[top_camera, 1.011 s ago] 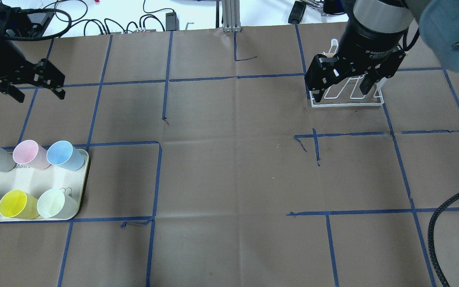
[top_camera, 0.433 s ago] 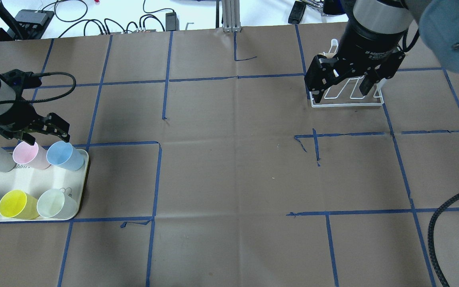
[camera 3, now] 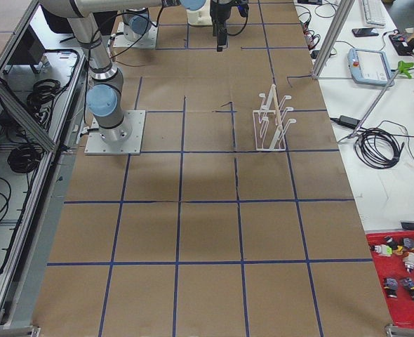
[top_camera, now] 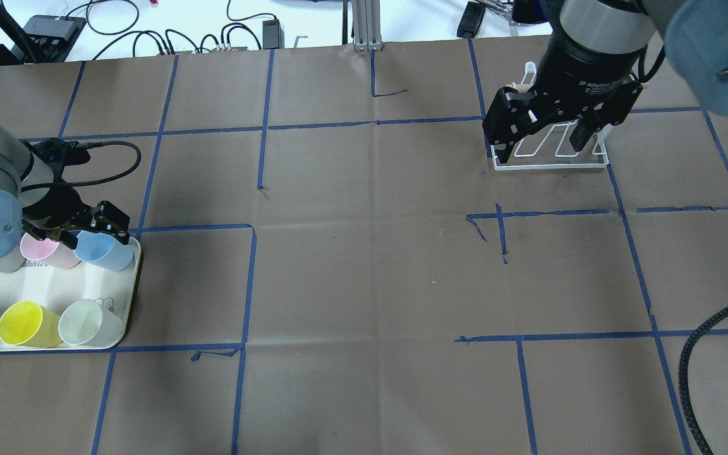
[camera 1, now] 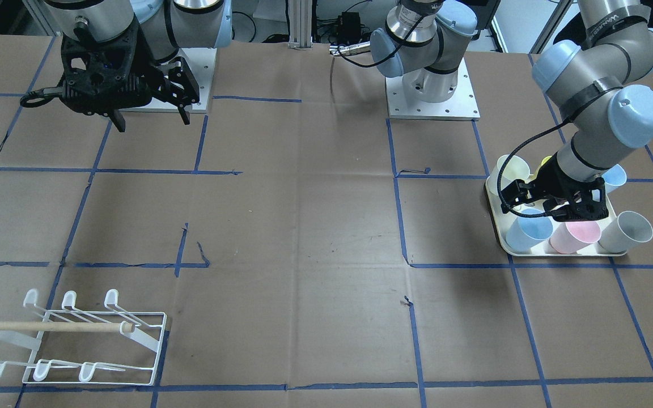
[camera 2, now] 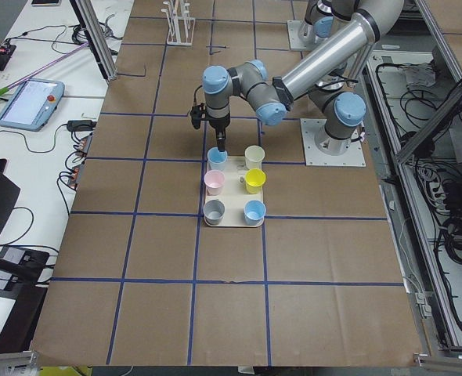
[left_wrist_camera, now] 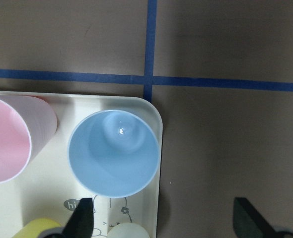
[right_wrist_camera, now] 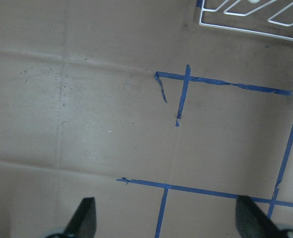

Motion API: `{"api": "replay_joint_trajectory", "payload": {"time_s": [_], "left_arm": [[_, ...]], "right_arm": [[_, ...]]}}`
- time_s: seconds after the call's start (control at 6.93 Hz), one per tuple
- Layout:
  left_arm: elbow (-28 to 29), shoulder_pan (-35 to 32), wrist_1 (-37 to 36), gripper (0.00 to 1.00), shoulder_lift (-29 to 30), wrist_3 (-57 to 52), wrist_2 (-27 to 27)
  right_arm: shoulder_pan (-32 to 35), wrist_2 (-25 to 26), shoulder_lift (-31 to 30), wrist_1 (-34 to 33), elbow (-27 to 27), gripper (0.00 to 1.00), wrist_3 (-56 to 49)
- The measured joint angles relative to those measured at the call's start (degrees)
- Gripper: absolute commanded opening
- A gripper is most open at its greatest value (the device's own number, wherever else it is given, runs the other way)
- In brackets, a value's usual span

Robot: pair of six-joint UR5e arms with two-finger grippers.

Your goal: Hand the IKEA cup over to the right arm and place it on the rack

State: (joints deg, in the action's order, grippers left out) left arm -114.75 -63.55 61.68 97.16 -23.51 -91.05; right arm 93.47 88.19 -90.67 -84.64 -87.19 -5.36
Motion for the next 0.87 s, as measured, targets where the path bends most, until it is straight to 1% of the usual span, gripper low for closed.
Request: {"api": "replay_joint_trajectory", "payload": {"time_s": [0.29,0.43,0.58,0.72,0.87], "left_arm": [[-0.4,0.0,-3.3,0.99,2.6,-0.1,-0.1],[-0.5,0.0,-4.2,0.9,3.5,-0.1,-0.1],[-0.5,0.0,-4.7,0.8,4.1,-0.1,-0.1],[-0.5,0.0,-4.8,0.64,4.4,-0.1,-0.1],[-0.5,0.0,-4.8,0.45,4.6,-0.2,-0.1]], "right_arm": [[0.0,-0.1,0.0,0.0,0.0,1.0,0.0],[0.0,-0.1,0.0,0.0,0.0,1.0,0.0],[0.0,-0.1,0.0,0.1,0.0,1.0,0.0],[0.0,-0.1,0.0,0.1,-0.1,1.0,0.0],[0.0,-0.1,0.0,0.2,-0.1,1.0,0.0]]}}
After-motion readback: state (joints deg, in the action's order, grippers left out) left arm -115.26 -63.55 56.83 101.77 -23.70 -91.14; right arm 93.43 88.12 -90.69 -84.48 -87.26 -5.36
